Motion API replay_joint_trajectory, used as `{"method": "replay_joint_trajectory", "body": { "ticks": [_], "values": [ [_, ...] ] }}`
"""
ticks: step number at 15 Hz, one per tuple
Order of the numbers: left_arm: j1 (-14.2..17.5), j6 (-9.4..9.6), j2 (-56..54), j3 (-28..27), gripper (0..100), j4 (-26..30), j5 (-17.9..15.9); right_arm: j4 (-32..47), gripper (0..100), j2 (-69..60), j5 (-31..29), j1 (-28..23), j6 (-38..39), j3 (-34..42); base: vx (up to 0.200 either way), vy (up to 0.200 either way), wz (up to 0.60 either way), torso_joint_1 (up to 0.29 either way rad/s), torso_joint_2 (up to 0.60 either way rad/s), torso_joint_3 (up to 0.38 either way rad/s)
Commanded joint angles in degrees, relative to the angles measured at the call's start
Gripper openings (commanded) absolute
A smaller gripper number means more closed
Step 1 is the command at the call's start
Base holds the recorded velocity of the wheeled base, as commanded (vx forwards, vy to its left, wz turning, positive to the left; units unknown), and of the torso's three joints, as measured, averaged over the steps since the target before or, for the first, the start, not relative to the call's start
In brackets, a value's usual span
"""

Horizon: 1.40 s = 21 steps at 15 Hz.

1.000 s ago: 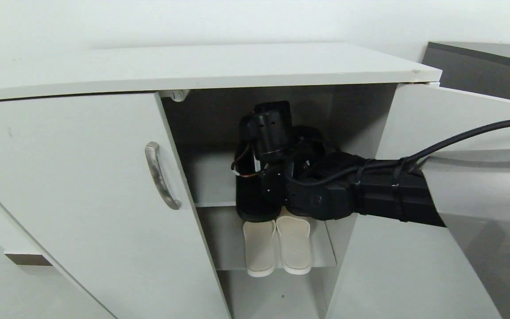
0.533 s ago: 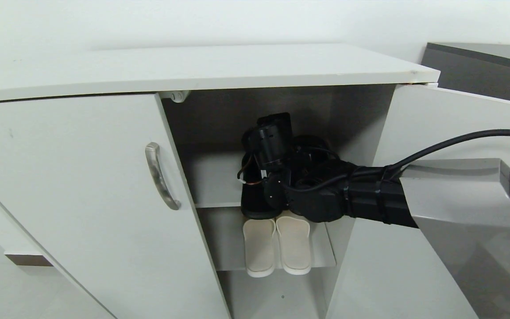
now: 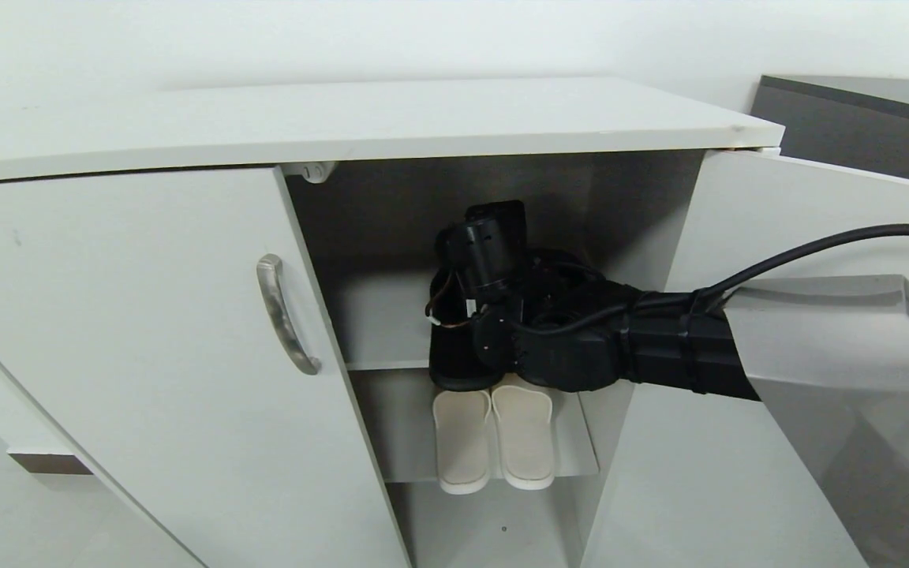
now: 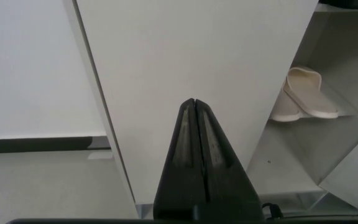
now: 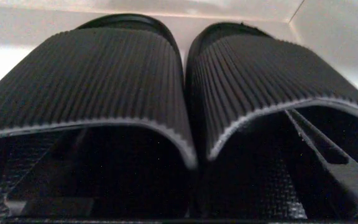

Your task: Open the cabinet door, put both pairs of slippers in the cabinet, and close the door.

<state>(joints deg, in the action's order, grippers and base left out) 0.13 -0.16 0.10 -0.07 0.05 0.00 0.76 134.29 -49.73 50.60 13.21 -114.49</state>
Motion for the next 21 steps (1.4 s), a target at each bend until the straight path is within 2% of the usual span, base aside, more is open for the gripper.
{"method": "replay_joint_trajectory", "body": {
  "ticks": [1,12,16,20,21],
  "values": [
    [0.04,-0.02,-0.01,-0.01,0,0.04,0.00,-0.40,100,-3.25,0.07,0.46,0.76,-0.10,0.000,0.000,0.00,0.000,0.00,0.000],
    [0.04,-0.02,-0.01,-0.01,0,0.04,0.00,-2.34,100,-12.21,1.39,3.45,5.59,15.53,0.000,0.000,0.00,0.000,0.00,0.000],
    [-0.05,-0.02,-0.01,-0.01,0,0.04,-0.09,-7.70,100,-19.95,4.11,6.97,7.18,25.72,-0.150,0.000,0.00,0.003,0.00,0.001],
    [0.04,-0.02,-0.01,-0.01,0,0.04,-0.09,-15.17,100,-28.82,7.45,10.39,7.18,41.81,-0.200,0.000,0.00,0.002,0.00,0.001],
    [0.04,-0.02,-0.01,-0.01,0,0.04,-0.09,-17.10,0,-30.40,8.07,11.45,7.18,45.15,-0.200,0.000,0.00,0.002,0.00,0.002]
  ]
}}
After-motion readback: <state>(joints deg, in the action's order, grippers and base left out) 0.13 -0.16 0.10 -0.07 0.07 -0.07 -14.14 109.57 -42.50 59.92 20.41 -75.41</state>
